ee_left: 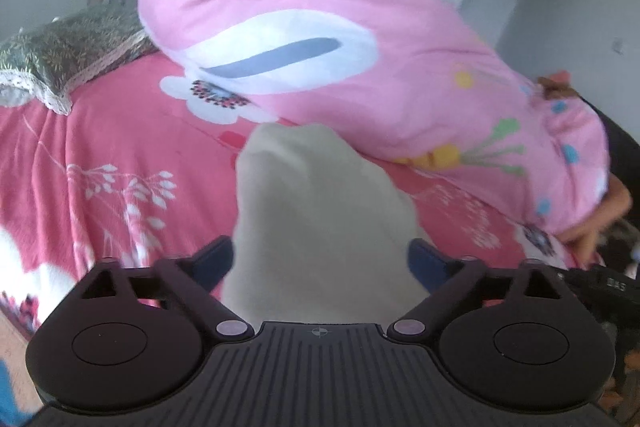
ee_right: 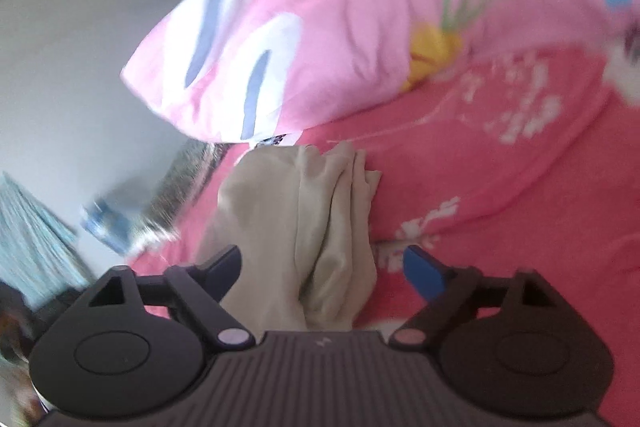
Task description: Fold large clothes
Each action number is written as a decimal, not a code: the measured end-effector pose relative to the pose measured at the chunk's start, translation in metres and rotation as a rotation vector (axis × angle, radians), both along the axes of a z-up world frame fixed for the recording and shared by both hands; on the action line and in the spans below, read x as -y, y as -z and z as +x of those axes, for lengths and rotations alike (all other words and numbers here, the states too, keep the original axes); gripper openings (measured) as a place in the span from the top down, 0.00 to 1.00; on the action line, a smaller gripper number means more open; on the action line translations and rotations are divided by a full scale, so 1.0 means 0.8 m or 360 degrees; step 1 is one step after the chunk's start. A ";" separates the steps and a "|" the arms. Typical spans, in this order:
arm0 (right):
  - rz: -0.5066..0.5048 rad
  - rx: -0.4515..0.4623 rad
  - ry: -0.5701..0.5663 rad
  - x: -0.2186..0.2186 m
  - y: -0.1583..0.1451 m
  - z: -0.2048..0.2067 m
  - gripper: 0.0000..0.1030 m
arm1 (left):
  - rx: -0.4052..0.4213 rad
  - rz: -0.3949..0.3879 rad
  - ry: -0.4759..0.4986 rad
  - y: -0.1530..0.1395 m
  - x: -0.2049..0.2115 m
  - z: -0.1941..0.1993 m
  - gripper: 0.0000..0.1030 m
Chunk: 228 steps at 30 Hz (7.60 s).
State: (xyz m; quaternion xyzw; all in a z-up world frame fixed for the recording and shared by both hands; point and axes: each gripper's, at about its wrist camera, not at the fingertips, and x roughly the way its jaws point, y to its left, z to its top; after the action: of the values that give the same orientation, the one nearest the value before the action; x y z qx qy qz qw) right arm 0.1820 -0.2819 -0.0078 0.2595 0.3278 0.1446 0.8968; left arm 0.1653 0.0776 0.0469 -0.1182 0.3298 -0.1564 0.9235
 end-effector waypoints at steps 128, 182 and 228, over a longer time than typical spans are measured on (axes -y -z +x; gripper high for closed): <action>-0.0902 0.0184 -0.0074 -0.169 -0.055 -0.116 0.00 | -0.0142 0.0488 -0.0415 -0.001 0.027 -0.111 0.00; -0.0895 0.0186 -0.0080 -0.169 -0.055 -0.118 0.00 | -0.0146 0.0493 -0.0417 -0.004 0.026 -0.112 0.00; -0.0883 0.0190 -0.0094 -0.169 -0.058 -0.117 0.00 | -0.0125 0.0519 -0.0414 -0.008 0.028 -0.112 0.00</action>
State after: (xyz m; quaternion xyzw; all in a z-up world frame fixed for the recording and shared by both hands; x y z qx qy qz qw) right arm 0.0884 -0.1470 0.0389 -0.0147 0.3090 0.0905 0.9466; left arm 0.0755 0.0550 0.0531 -0.0148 0.3686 0.0244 0.9292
